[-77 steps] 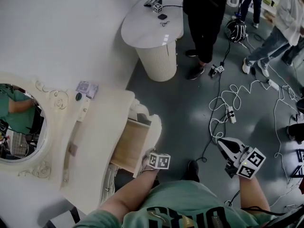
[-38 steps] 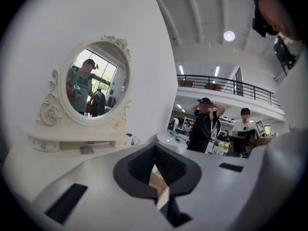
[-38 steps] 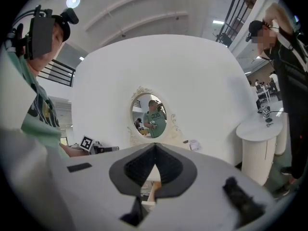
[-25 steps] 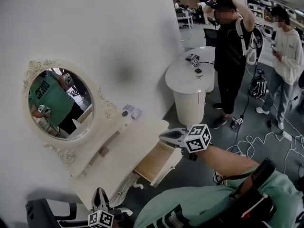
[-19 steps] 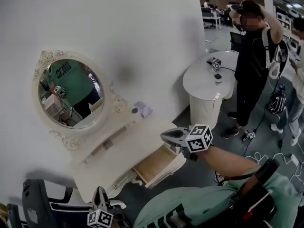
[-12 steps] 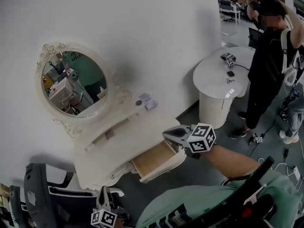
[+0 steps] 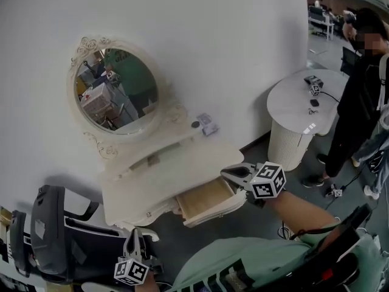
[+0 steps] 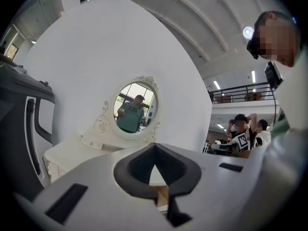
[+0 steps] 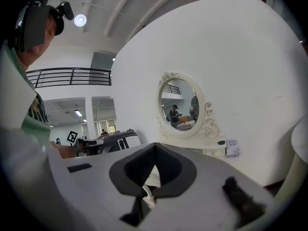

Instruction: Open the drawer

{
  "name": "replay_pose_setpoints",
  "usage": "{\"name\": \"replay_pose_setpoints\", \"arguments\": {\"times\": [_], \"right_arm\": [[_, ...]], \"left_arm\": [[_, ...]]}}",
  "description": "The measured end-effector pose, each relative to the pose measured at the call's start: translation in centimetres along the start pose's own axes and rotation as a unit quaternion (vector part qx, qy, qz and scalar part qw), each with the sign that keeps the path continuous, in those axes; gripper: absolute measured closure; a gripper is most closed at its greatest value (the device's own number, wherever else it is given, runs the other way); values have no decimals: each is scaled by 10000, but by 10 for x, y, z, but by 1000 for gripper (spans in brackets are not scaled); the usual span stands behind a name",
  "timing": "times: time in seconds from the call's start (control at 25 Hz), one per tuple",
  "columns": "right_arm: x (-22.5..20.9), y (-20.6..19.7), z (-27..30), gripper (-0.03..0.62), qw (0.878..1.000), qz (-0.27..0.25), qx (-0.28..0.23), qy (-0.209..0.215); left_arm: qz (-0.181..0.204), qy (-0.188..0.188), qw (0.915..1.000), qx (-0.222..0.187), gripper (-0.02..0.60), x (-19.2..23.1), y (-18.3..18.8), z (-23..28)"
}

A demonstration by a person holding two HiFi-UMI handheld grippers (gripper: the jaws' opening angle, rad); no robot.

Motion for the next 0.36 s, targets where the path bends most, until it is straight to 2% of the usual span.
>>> {"name": "replay_pose_setpoints", "arguments": {"times": [0.36], "right_arm": [[15,2,19,588,9999,-85,102,102]], "left_arm": [[-82,-12,10000,-2,573,16,2,-10]]}}
Point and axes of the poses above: the fingertips, and each gripper's own axes: z forward along the fingers, x to its left, y out of its top, the point moved 3 cm from there along -z, backward along the fingers, and after that the axes turned 8 degrees about -y, right-handed, at the moved point
